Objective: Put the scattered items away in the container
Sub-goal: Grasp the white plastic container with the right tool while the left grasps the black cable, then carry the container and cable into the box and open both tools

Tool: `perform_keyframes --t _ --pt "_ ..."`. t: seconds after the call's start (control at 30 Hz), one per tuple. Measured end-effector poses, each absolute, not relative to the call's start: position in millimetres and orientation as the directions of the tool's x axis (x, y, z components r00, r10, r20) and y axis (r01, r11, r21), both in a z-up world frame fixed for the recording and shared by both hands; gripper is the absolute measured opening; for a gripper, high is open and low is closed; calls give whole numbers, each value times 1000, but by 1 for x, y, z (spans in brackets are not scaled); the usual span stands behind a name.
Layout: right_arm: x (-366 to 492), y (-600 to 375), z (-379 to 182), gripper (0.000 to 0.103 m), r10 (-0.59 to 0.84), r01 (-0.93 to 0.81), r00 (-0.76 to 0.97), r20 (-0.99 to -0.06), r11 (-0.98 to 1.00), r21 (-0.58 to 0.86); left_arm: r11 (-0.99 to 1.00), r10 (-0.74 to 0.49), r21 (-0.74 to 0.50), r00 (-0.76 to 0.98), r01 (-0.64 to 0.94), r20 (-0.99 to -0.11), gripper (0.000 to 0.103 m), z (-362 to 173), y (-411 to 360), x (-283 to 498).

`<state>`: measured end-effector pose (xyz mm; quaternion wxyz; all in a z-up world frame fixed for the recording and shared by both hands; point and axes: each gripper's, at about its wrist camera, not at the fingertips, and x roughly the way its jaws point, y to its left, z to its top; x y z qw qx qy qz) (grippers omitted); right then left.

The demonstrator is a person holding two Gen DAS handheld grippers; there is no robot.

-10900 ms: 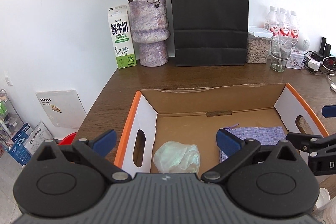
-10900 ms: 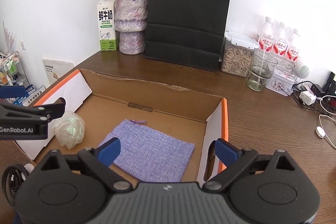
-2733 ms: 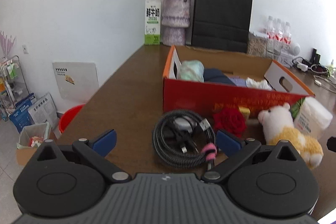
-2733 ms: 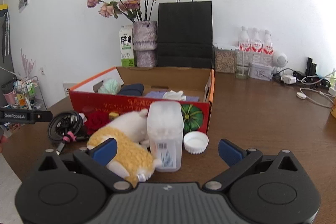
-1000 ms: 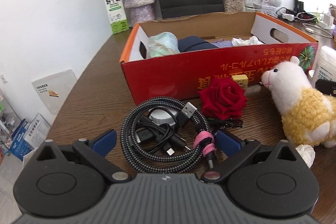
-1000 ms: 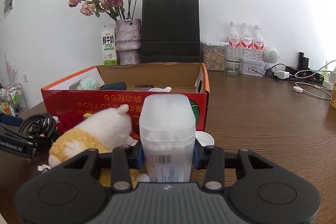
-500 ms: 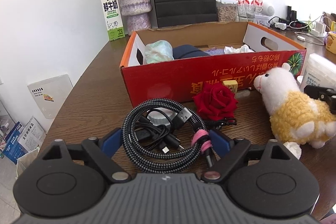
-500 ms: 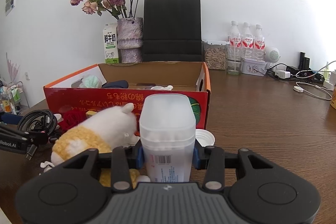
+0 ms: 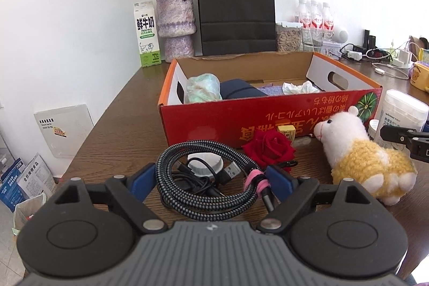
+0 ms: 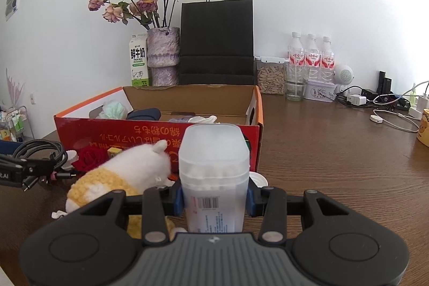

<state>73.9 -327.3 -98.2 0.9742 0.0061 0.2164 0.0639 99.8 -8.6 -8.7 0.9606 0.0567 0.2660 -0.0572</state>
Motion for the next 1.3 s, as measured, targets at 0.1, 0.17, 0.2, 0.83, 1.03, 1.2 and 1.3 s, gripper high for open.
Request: perform_keyframes --t 0.1,0.17,0.2,0.83,1.03,1.2,1.3 --pt "74 -328 -96 40 125 -120 901 -416 992 39 987 -86 74 866 140 -492 89 -3 -7 96" --pt "74 -328 -94 40 124 -119 903 -412 992 37 987 -89 72 873 140 -479 89 1 -7 95" --pt "74 -328 -93 40 123 -120 904 -408 992 35 987 -91 72 877 141 -472 89 3 -7 94" --pt "95 -318 -40 40 147 -153 956 -253 988 -3 991 -131 -12 942 134 -310 89 53 -21 124" --pt "132 -311 -23 40 165 -165 967 -196 986 17 985 -171 -83 945 154 -277 89 63 -31 152" --pt "177 -305 -18 40 170 -167 966 -194 985 35 985 -154 -118 955 127 -255 89 66 -40 184" --pt "206 -305 -23 40 169 -157 962 -213 985 70 984 -135 -143 960 103 -243 89 61 -43 209"
